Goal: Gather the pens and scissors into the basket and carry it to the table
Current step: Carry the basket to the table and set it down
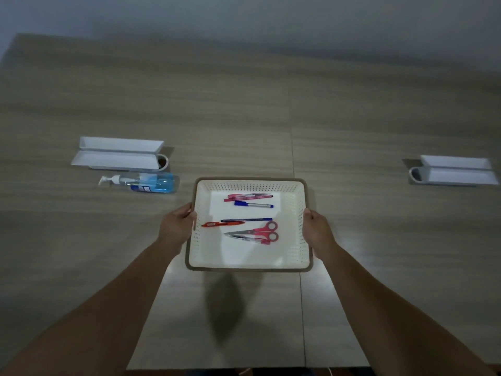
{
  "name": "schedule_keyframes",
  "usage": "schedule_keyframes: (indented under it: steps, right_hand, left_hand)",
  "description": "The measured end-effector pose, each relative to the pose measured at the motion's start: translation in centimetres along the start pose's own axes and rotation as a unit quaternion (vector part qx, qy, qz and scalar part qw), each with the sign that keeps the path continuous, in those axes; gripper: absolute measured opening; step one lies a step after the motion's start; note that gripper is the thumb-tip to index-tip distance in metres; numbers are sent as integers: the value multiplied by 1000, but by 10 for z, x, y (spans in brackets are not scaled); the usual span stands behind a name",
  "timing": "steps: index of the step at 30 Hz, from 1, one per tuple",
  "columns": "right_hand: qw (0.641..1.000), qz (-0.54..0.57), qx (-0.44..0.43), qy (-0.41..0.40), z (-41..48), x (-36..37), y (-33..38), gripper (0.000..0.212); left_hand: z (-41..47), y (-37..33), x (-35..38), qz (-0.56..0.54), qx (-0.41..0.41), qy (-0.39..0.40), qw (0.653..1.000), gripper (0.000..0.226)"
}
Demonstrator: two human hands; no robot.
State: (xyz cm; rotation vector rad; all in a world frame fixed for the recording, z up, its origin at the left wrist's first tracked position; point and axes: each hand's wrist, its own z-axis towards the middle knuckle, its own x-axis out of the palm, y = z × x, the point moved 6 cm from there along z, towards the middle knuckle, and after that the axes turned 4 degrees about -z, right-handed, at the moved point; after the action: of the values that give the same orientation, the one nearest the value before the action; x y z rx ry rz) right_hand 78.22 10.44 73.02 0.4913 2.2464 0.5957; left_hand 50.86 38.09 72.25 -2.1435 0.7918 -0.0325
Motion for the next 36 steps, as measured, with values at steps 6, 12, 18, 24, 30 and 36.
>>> schedule_keyframes:
  steps: [6,12,18,24,30,36]
  right_hand:
    - [1000,3,19,4,41,-8,0,52]
    - [1000,-9,10,6,60,-8,6,51]
    - [1000,12,13,17,89,-20,23,46]
    - [997,-77,-23,-15,114,-25,40,56]
    - [989,-131,-35,-57,116,-24,46,55]
    - [984,-147,-37,-89,106,-24,48,55]
  left_hand:
    - [24,-17,20,27,17,-18,999,41]
    - [39,-34,33,83,57,-47,994,42]
    - [52,-48,47,92,66,-47,992,40]
    - [55,-53,54,64,89,-35,993,39]
    - [58,-55,57,92,110,-35,989,40]
    - [51,-53,43,95,122,-5,988,37]
